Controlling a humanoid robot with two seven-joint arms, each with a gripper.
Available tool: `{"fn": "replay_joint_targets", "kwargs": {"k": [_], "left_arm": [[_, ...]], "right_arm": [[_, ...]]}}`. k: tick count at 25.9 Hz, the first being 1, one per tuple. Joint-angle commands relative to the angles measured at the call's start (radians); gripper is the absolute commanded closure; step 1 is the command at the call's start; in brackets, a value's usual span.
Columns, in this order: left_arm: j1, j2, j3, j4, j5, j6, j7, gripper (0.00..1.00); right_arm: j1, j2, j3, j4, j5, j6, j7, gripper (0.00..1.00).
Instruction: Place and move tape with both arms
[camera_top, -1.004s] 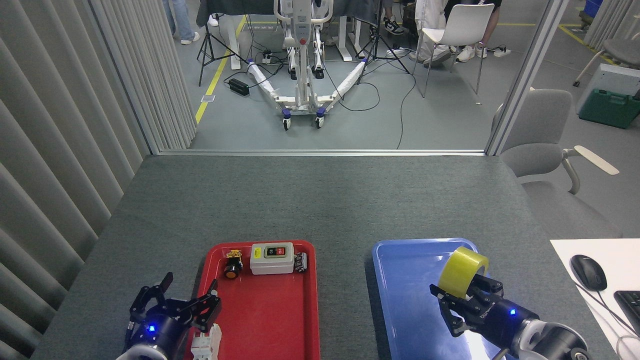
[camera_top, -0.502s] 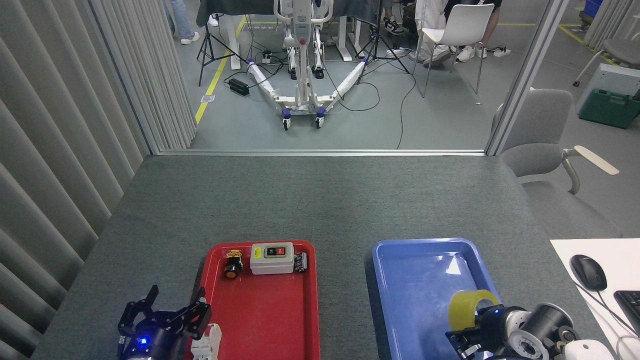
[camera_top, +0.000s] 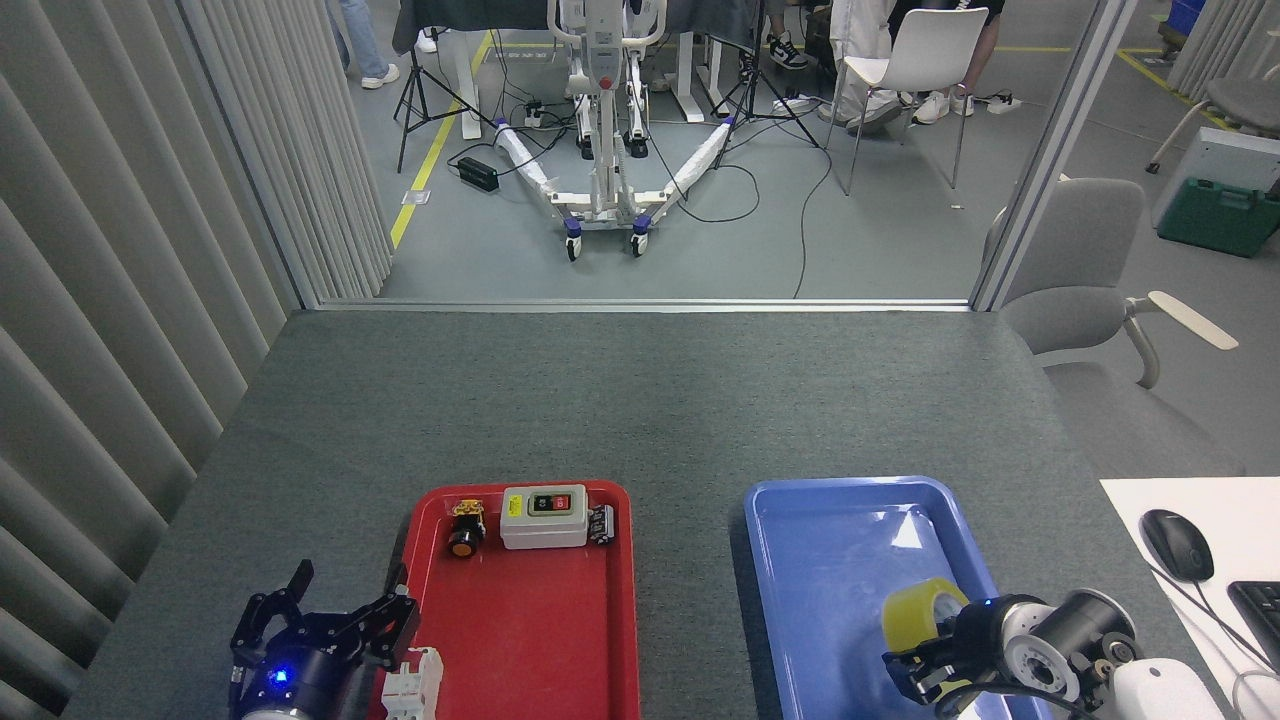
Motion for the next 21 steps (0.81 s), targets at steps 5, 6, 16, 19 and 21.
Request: {"fn": "replay_joint_targets", "kwargs": {"k": [5,6,16,19,21], "left_arm": [[0.001,0.000,0.003,-0.005,0.001,-0.001,0.007,0.00],[0.001,0.000,0.003,-0.005,0.003,-0.001,0.012,0.00],[0.017,-0.001,0.032,-0.012,0.000,-0.024,0.083,0.00],[0.043,-0.024,0.081,-0.012,-0.005,-0.104,0.175,0.00],[0.046,-0.029,0.085,-0.013,-0.007,-0.117,0.199,0.00]], "right_arm": [[0.005,-0.001,0.000,0.002,-0.002,0.004,-0.028,0.08],[0.005,0.000,-0.001,0.002,-0.002,0.004,-0.048,0.06],[0.145,0.005,-0.141,-0.024,0.028,0.022,-0.772,0.13],[0.188,0.035,-0.148,-0.023,0.046,0.097,-1.010,0.04],[0.214,0.063,-0.145,-0.024,0.044,0.153,-1.111,0.01]]}}
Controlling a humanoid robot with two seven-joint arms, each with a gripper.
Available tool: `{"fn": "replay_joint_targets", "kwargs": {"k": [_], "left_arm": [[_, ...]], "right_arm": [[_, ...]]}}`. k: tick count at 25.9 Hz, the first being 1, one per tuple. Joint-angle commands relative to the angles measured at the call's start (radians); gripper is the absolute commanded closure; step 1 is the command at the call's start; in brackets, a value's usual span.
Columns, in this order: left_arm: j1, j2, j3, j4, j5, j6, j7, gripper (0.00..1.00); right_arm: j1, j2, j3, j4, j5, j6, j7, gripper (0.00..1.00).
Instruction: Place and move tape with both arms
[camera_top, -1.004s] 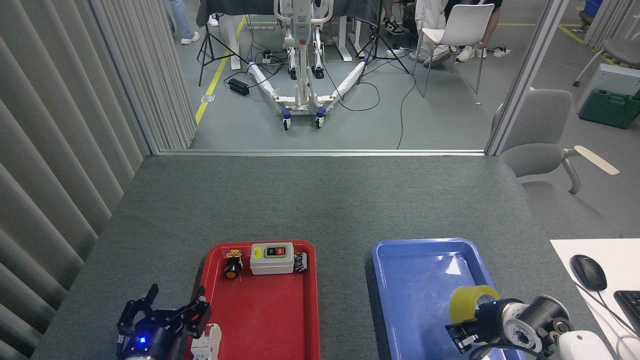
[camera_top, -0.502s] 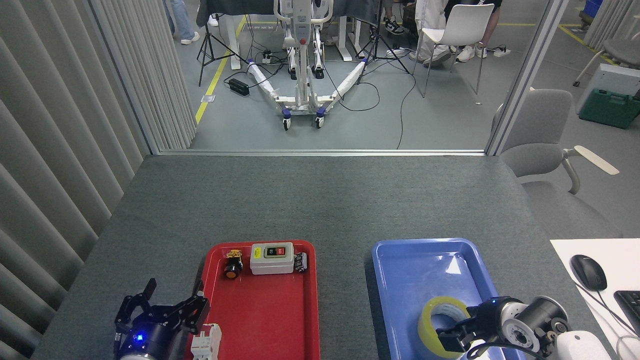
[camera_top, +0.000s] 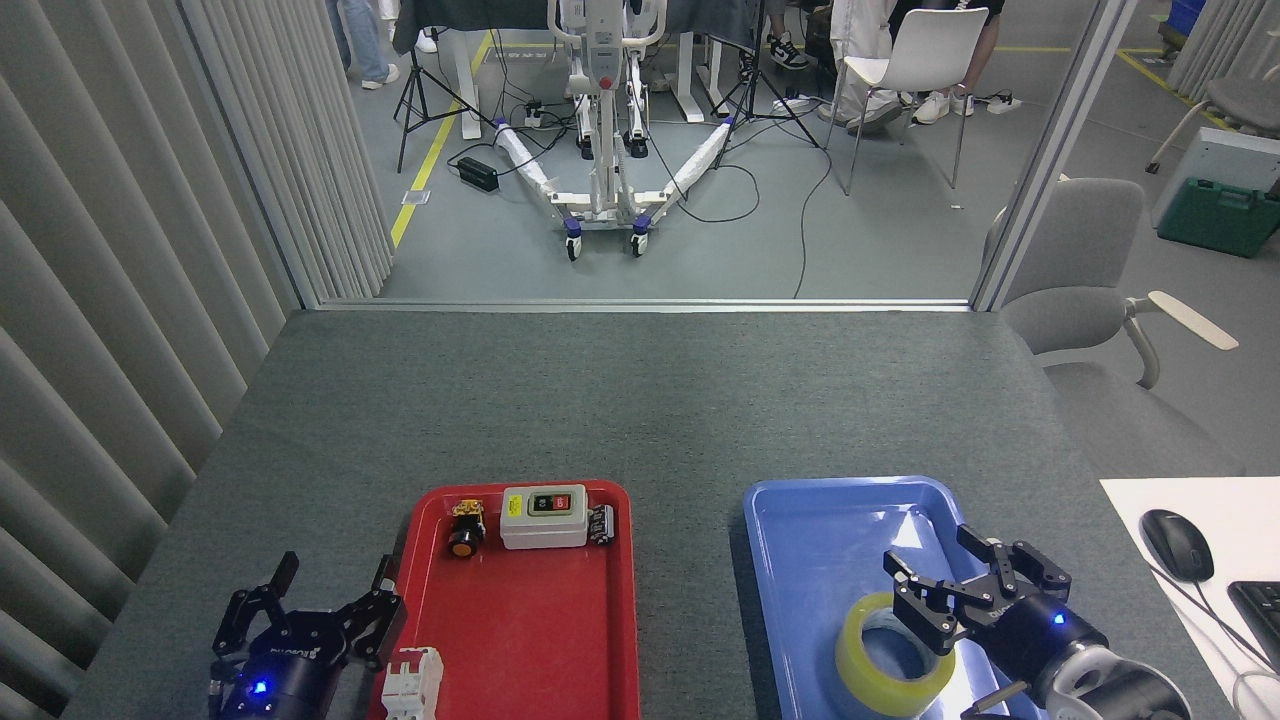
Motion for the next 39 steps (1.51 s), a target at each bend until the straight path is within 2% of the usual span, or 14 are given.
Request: {"fn": "replay_joint_targets", "kwargs": {"k": [1,6,9,12,19,26,31,39], "left_arm": [[0.012,-0.012,0.021,-0.002,-0.003,-0.034,0.055,0.00],[0.012,-0.015,0.033,-0.003,0.000,-0.038,0.065,0.00],[0.014,-0.027,0.059,-0.012,0.009,-0.048,0.055,0.00],[0.012,-0.029,0.059,-0.012,0.009,-0.051,0.048,0.00],[0.012,-0.032,0.064,-0.012,0.036,-0.061,0.042,0.00],[0.012,-0.035,0.059,-0.005,0.057,-0.063,0.042,0.00],[0.012,-0.033,0.064,-0.009,0.074,-0.072,0.042,0.00],[0.003,-0.032,0.099,-0.006,0.072,-0.092,0.041,0.00]], "right_arm": [[0.052,0.040,-0.006,-0.001,0.007,0.082,-0.223,0.00],[0.064,0.093,-0.012,0.000,0.011,0.110,-0.269,0.00],[0.070,0.099,-0.011,0.002,0.022,0.136,-0.272,0.00],[0.072,0.100,-0.009,0.000,0.087,0.142,-0.282,0.00],[0.128,0.149,-0.003,-0.001,0.203,0.211,-0.463,0.00],[0.147,0.157,0.003,-0.001,0.194,0.228,-0.458,0.00],[0.147,0.169,0.004,0.000,0.128,0.225,-0.460,0.00],[0.147,0.171,0.003,0.011,0.137,0.227,-0.458,0.00]]}}
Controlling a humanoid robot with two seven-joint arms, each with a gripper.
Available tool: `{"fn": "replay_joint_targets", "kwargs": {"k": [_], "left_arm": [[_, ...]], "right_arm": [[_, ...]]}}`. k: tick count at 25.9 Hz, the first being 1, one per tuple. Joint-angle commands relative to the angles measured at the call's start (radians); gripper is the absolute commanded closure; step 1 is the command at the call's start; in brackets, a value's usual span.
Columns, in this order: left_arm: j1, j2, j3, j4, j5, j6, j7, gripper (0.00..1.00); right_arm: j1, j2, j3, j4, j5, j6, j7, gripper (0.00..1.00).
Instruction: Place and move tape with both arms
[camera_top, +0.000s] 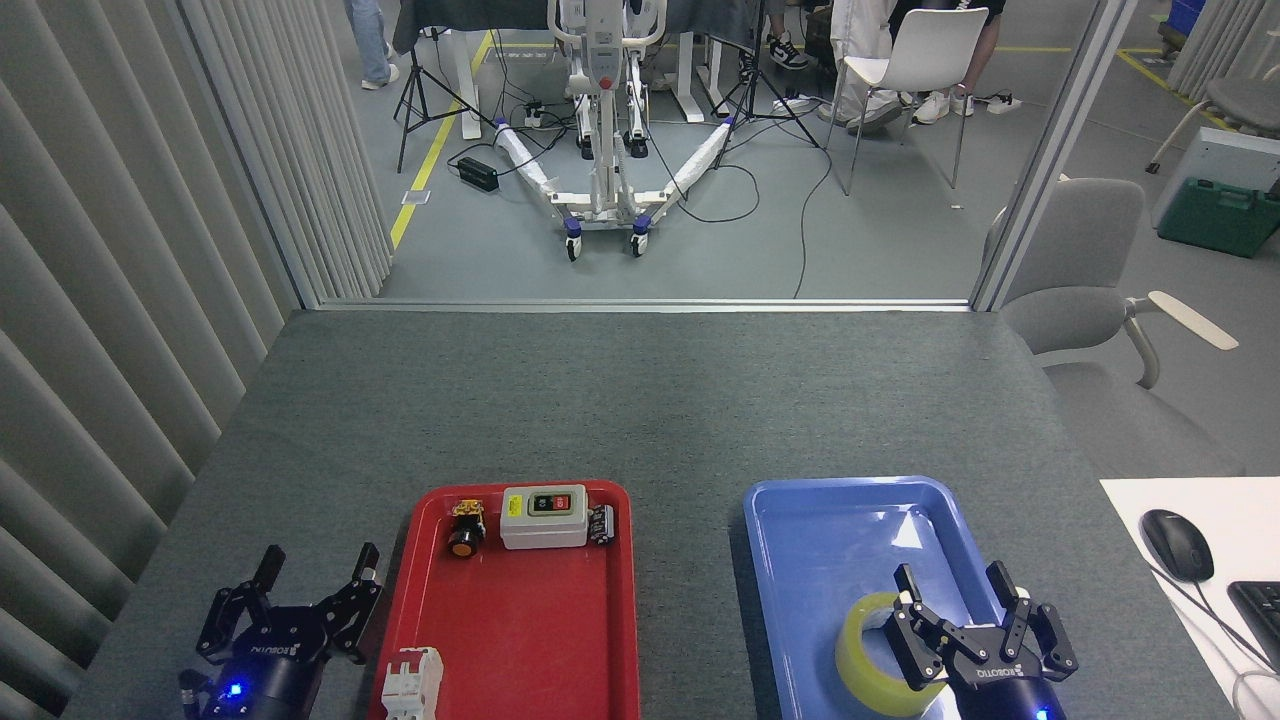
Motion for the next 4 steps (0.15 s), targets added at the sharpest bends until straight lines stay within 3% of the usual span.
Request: {"fn": "replay_joint_targets", "kwargs": {"k": [1,4], "left_arm": [[-0.004,0.004,0.013,0.000,0.000,-0.002,0.000,0.00],[-0.004,0.004,0.014,0.000,0.000,-0.002,0.000,0.00]], "right_arm": [[0.000,0.001,0.000,0.002,0.003,0.000,0.001,0.00],[0.000,0.001,0.000,0.002,0.003,0.000,0.001,0.00]]}}
